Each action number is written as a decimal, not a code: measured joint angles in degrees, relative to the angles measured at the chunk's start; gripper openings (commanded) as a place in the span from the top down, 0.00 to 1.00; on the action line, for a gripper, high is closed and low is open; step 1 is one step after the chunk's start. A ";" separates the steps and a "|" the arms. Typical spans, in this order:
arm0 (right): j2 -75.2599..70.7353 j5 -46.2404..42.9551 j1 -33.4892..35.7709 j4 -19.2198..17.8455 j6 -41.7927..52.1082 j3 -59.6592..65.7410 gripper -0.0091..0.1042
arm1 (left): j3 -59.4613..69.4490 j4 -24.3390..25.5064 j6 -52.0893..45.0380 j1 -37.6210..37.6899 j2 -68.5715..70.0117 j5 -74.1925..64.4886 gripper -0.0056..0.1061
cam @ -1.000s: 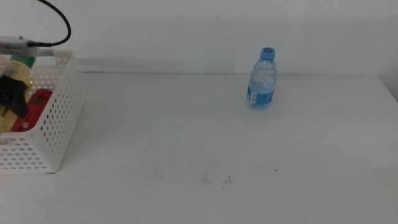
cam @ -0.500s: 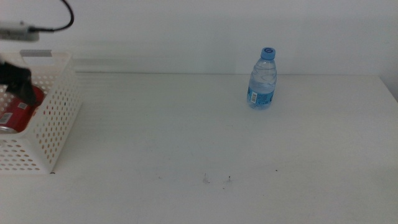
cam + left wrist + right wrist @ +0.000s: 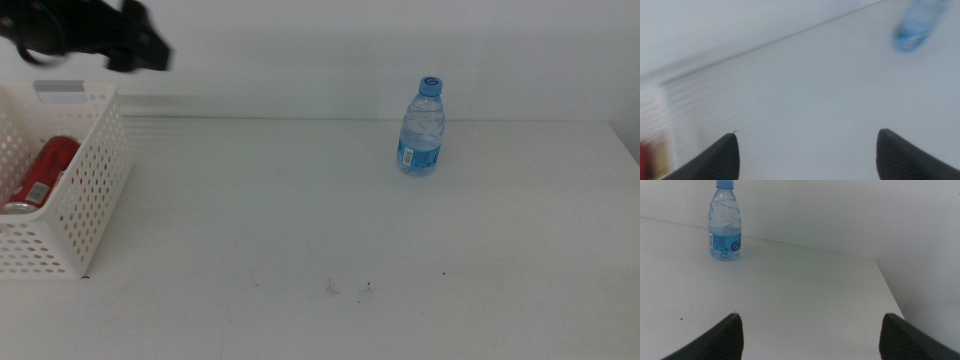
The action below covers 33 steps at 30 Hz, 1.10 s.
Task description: Use arms to grab the bottles and put them into the dustbin to the left of the table.
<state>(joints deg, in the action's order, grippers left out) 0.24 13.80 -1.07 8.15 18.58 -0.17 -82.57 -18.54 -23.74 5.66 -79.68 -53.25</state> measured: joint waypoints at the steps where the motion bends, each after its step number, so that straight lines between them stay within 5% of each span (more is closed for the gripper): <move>1: 0.00 0.00 0.00 0.00 0.00 0.00 0.21 | 2.48 -0.29 0.00 2.31 2.39 2.07 0.11; 10: 0.00 0.00 0.00 0.00 0.00 0.00 0.21 | 22.00 -2.85 -0.24 18.56 18.55 15.14 0.11; 33: 0.00 0.00 0.00 0.00 0.00 0.00 0.21 | 22.87 5.12 8.32 19.23 35.41 2.44 0.11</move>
<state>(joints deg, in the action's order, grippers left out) 0.24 13.80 -1.07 8.15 18.58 -0.17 -59.70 -13.42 -15.42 24.89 -44.27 -50.80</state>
